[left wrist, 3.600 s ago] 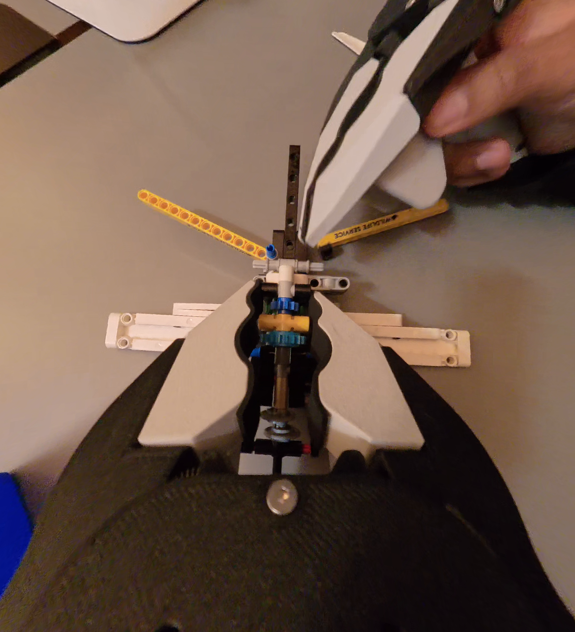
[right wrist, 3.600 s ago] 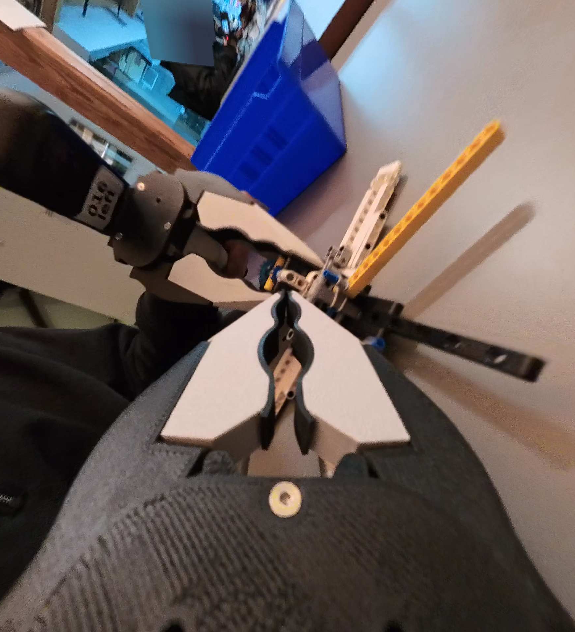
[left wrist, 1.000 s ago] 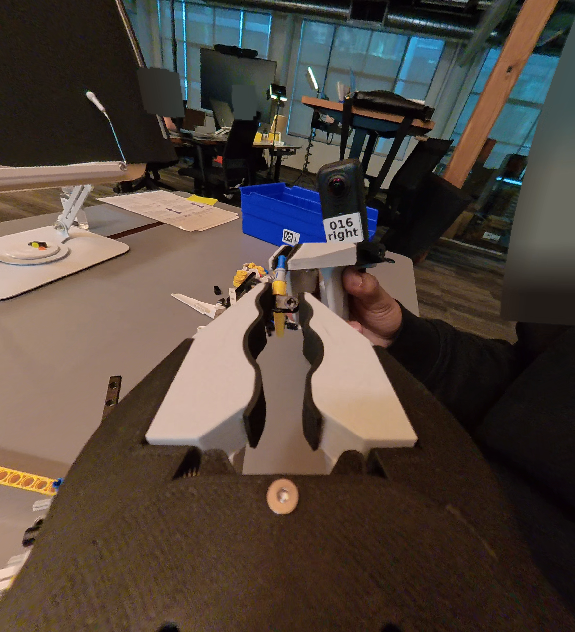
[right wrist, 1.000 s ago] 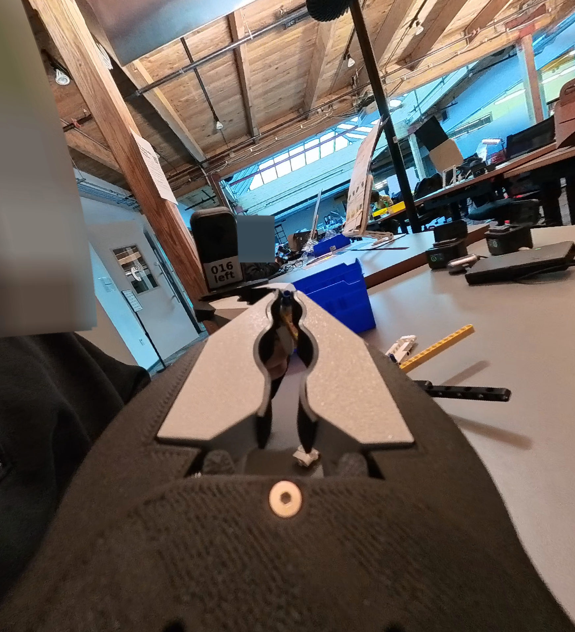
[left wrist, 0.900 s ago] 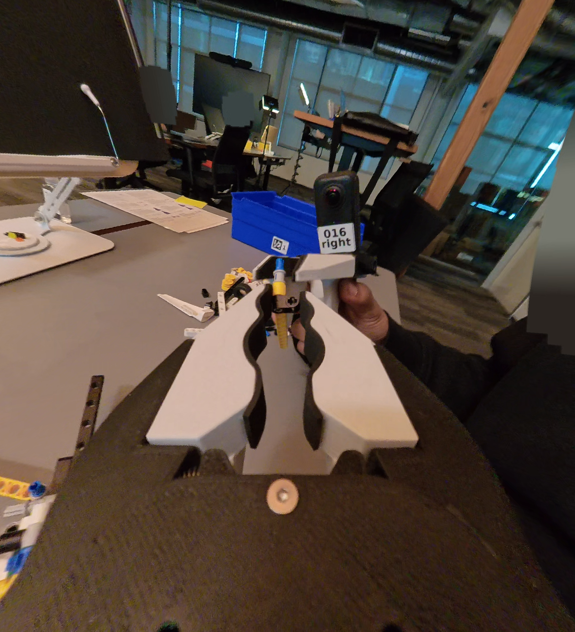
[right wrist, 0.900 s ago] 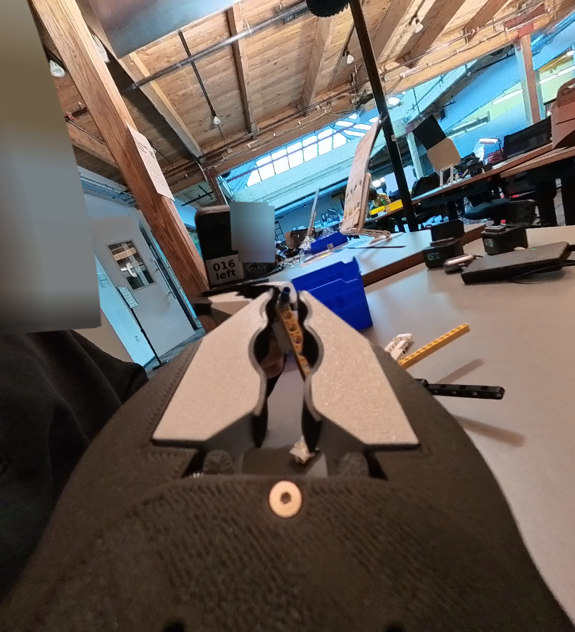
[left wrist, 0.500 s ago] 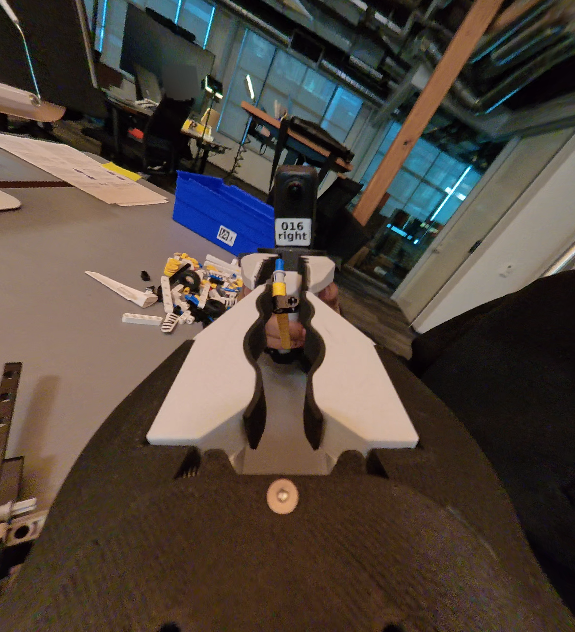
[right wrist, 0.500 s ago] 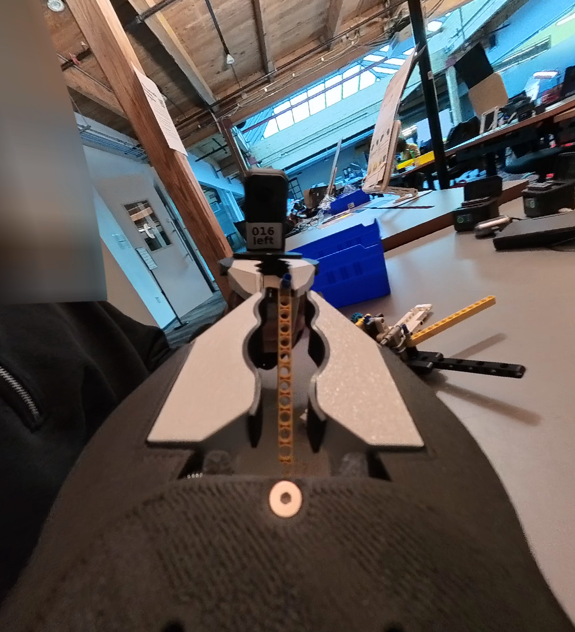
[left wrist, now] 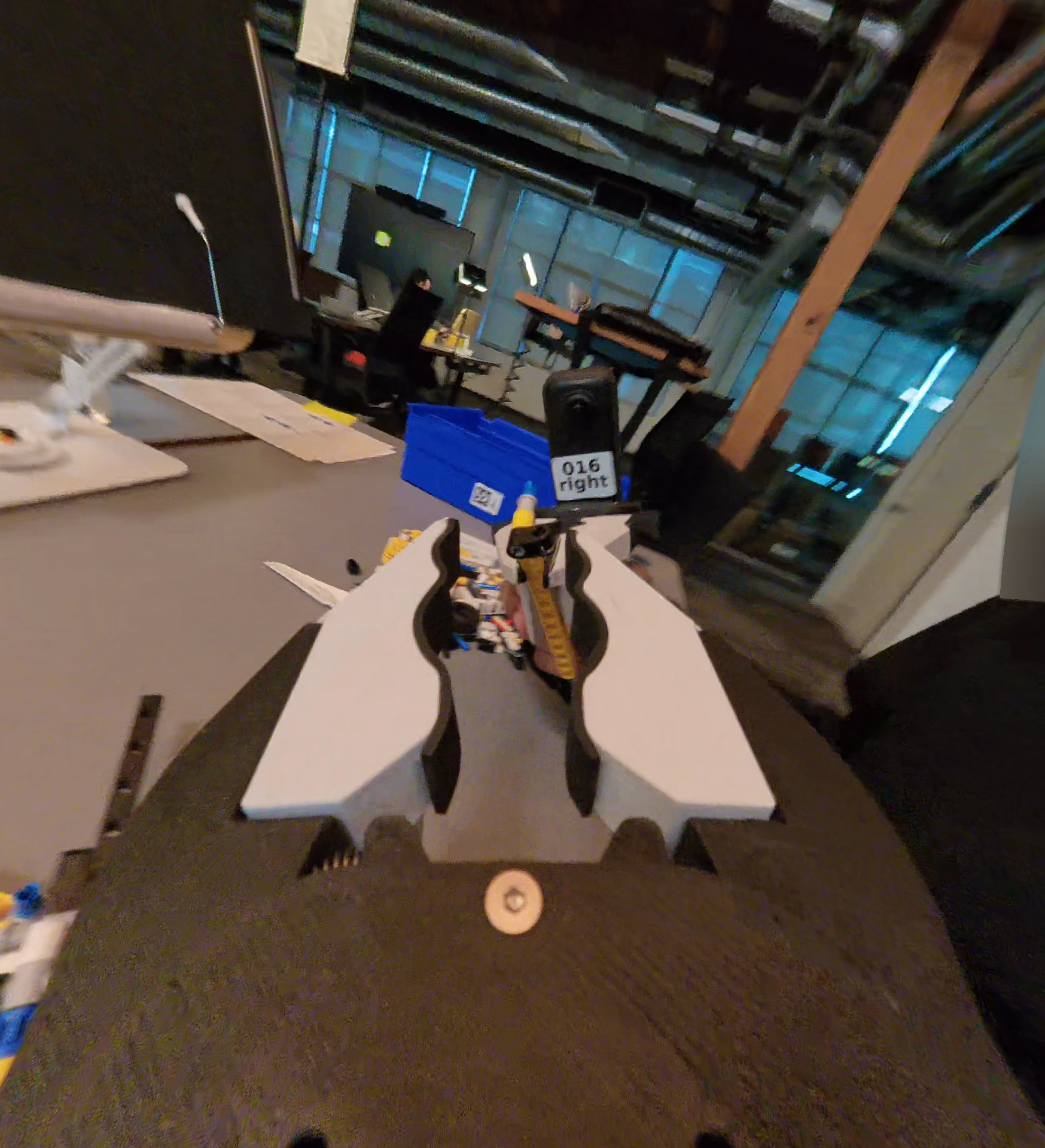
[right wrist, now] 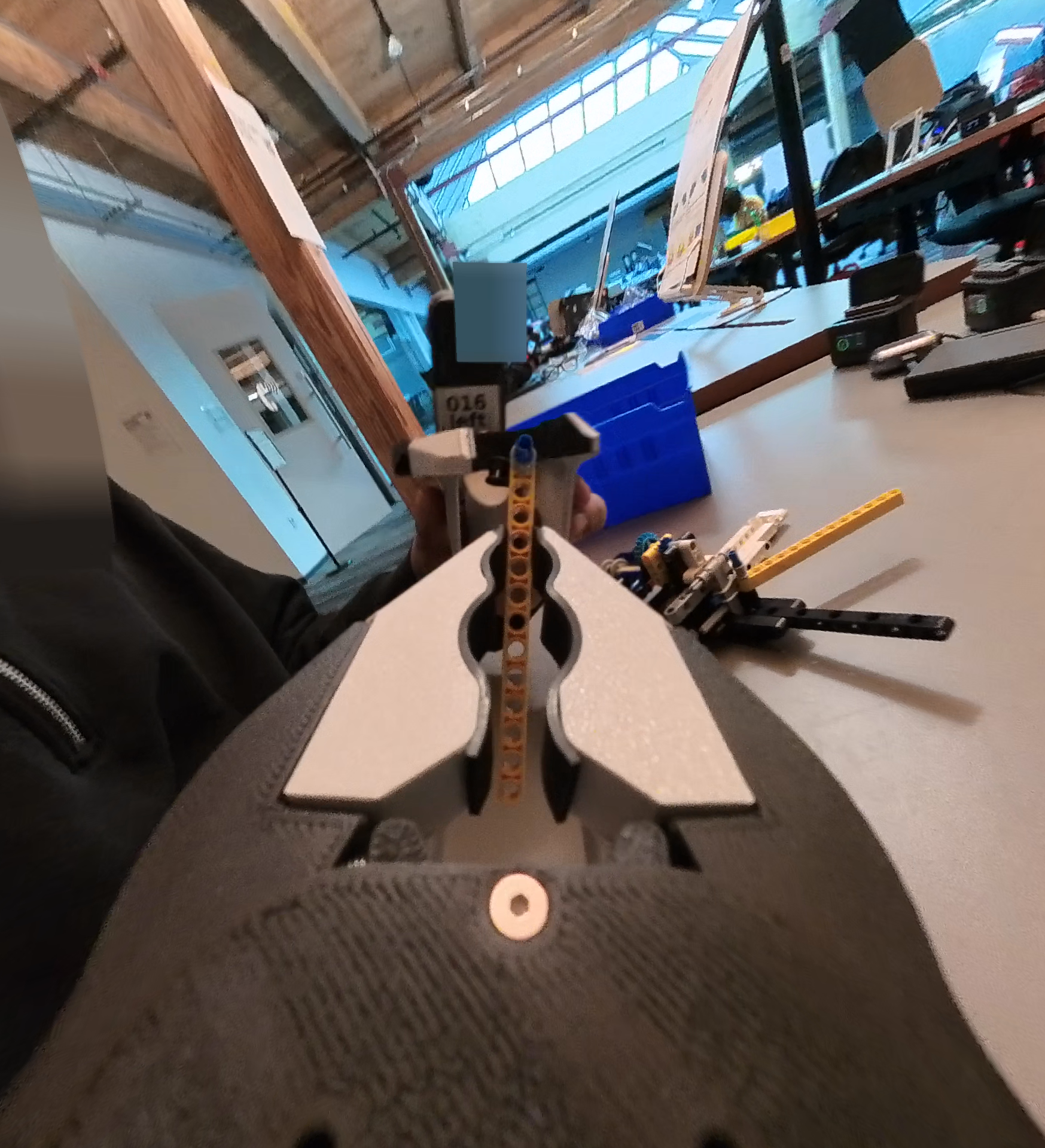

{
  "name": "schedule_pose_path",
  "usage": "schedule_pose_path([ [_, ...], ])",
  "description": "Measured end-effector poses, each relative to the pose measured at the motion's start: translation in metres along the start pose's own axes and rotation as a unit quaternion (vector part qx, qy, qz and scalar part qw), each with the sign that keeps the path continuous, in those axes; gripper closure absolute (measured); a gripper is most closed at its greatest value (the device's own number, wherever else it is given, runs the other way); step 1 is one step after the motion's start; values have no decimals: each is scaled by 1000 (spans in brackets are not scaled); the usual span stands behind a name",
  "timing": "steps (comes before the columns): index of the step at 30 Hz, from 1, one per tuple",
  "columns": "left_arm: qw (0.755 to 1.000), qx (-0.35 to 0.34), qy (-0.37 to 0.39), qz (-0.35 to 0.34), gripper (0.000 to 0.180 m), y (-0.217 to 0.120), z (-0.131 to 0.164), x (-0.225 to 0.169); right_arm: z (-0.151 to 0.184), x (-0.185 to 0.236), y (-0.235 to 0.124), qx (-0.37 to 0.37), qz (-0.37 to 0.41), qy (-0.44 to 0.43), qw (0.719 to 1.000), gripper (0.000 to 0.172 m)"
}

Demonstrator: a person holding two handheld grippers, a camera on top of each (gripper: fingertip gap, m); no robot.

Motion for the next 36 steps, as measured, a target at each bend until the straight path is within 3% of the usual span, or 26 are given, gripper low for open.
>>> schedule_pose_path([
  [3,992,56,107,-48,156,6,3,-8,0,0,0,-1,8,-5,1000,166],
  [6,968,93,214,-95,169,9,7,-14,1,1,2,7,13,-13,1000,166],
  [9,956,97,256,-111,169,10,5,-19,0,2,0,1,-3,1,1000,166],
  [11,967,87,220,-95,170,9,3,-18,-2,3,-2,-8,-18,11,1000,167],
  [14,998,17,61,6,174,7,-4,-17,-5,8,-3,-24,-39,7,999,167],
  [16,996,-28,-43,73,174,7,-5,-14,-8,13,-3,-38,-56,0,998,167],
  [17,995,-36,-56,74,175,7,-3,-11,-8,14,-4,-41,-55,-6,998,167],
  [21,999,-10,-1,42,175,9,0,-14,-7,9,-6,-43,-39,-15,998,167],
  [24,999,29,15,42,174,12,4,-16,-10,11,-8,-64,-54,-7,996,157],
  [31,997,16,-32,69,174,14,6,-14,-6,15,-3,-38,-24,-54,998,162],
  [36,993,-23,-54,98,173,19,3,-20,-12,21,-7,-65,-43,-44,996,164],
])
Point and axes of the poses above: each gripper's, where its closed fingertips meet, y out along the fingers, z out of its underside, x = y × z across the jaws, the point moved 7 cm from there along -y, back along the fingers, and after that the axes turned 11 degrees about z, right-handed, at the moved point
